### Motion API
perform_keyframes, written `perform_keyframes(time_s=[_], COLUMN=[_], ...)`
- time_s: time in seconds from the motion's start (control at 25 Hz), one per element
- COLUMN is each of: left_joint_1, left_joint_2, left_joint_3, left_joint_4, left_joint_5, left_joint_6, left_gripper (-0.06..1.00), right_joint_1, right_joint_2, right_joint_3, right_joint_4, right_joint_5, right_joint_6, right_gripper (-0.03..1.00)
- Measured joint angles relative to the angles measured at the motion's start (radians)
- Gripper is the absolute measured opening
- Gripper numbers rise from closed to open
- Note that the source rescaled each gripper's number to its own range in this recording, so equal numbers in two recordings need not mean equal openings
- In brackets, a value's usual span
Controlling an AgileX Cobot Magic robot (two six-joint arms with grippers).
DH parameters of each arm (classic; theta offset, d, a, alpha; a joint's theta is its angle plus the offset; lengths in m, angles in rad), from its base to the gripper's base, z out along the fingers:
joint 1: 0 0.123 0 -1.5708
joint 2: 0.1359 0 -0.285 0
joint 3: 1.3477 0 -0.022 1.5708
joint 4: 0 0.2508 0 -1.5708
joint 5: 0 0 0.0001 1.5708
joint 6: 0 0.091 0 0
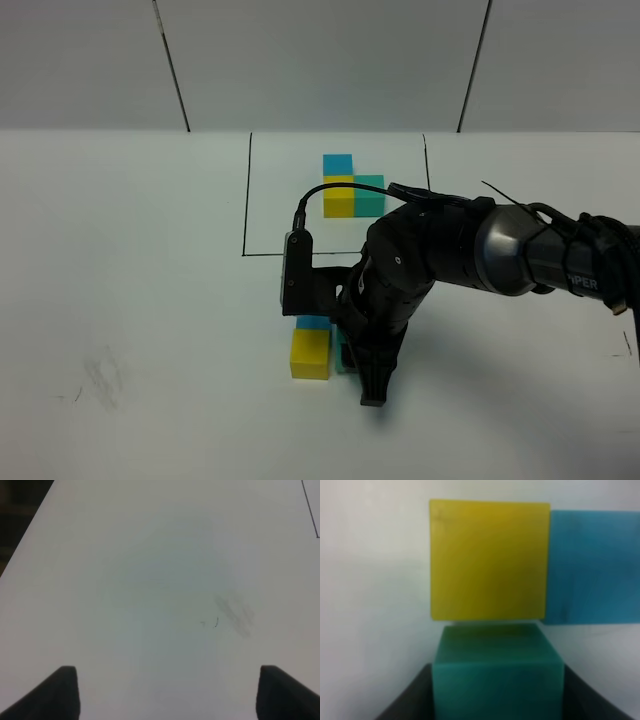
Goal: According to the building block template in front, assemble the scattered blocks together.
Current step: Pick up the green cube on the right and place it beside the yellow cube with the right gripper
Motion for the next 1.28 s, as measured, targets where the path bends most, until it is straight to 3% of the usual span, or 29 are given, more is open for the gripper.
perform_keyframes(time_s=[0.6,1.28], left_joint_1=[0.000,0.000], left_joint_2=[0.000,0.000], left_joint_3=[0.000,0.000], left_joint_4=[0.000,0.000], left_joint_5=[0.000,0.000], left_joint_6=[0.000,0.000], left_gripper=[0.58,0.58], right_joint_1=[0.000,0.000], right_joint_2=[0.029,0.084], right_joint_3=[-0.004,-0.082], right_joint_4=[0.000,0.000], right_joint_5=[-0.010,0.071], right_joint_6=[0.000,0.008], right_gripper=[0.22,0.22])
